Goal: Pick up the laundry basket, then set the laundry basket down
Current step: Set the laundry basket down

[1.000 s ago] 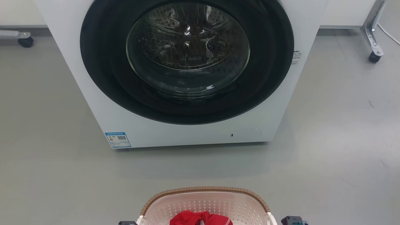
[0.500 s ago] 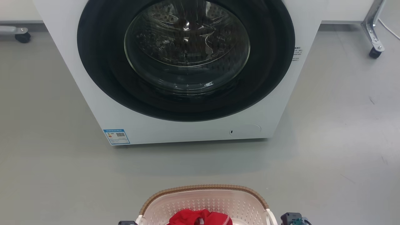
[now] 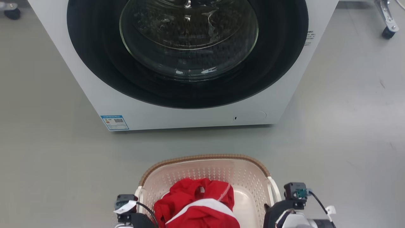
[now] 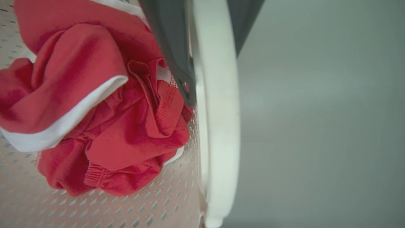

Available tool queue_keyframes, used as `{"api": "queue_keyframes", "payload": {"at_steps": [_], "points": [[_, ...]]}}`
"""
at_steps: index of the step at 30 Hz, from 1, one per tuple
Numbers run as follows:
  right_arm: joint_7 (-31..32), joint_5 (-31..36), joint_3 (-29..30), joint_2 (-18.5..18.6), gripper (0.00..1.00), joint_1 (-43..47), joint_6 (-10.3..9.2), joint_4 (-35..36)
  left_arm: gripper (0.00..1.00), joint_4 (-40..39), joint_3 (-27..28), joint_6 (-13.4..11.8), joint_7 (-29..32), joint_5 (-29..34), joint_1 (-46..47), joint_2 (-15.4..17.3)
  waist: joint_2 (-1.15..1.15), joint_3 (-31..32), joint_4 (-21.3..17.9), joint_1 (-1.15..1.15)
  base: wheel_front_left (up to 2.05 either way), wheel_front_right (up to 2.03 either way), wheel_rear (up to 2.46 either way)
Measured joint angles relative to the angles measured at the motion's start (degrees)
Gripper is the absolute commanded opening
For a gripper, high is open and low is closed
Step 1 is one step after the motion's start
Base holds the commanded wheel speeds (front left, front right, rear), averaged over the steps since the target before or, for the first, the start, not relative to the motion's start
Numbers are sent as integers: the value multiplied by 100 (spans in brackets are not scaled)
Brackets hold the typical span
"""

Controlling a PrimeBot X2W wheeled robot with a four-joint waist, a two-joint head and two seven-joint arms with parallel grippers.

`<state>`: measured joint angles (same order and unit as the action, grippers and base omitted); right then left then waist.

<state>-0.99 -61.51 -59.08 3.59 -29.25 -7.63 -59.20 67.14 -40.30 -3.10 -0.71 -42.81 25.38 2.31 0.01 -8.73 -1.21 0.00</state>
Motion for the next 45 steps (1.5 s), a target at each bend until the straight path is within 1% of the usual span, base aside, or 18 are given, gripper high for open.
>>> {"api": "queue_keyframes", "payload": {"at_steps": [2, 4, 18, 31, 39, 45], "points": [[-29, 3, 16, 3, 0, -284, 0, -35, 0, -23, 43, -2, -26, 0, 216, 12, 0, -156, 10, 1, 0, 0, 0], [-67, 10, 21, 3, 0, -435, 0, -57, 0, -41, 60, -43, -49, 0, 342, 19, 0, -266, 19, 0, 0, 0, 0], [-234, 108, 33, 5, 0, -1425, 0, -194, 0, -97, 152, -51, -156, 2, 1239, 99, 0, -1144, 92, 1, 0, 0, 0], [-447, 271, 110, 7, 0, -2430, 0, -442, 0, -170, 191, -100, -297, 81, 2151, 121, 1, -2166, 139, 1, 0, 0, 0], [-572, 360, 127, 12, 0, -2895, 0, -581, 0, -198, 187, -101, -352, 140, 2624, 125, 1, -2828, 179, 1, 0, 0, 0], [-669, 383, 124, 14, 0, -3015, 0, -615, 0, -189, 186, -101, -431, 157, 2741, 123, 0, -3196, 208, 1, 0, 0, 0]]}}
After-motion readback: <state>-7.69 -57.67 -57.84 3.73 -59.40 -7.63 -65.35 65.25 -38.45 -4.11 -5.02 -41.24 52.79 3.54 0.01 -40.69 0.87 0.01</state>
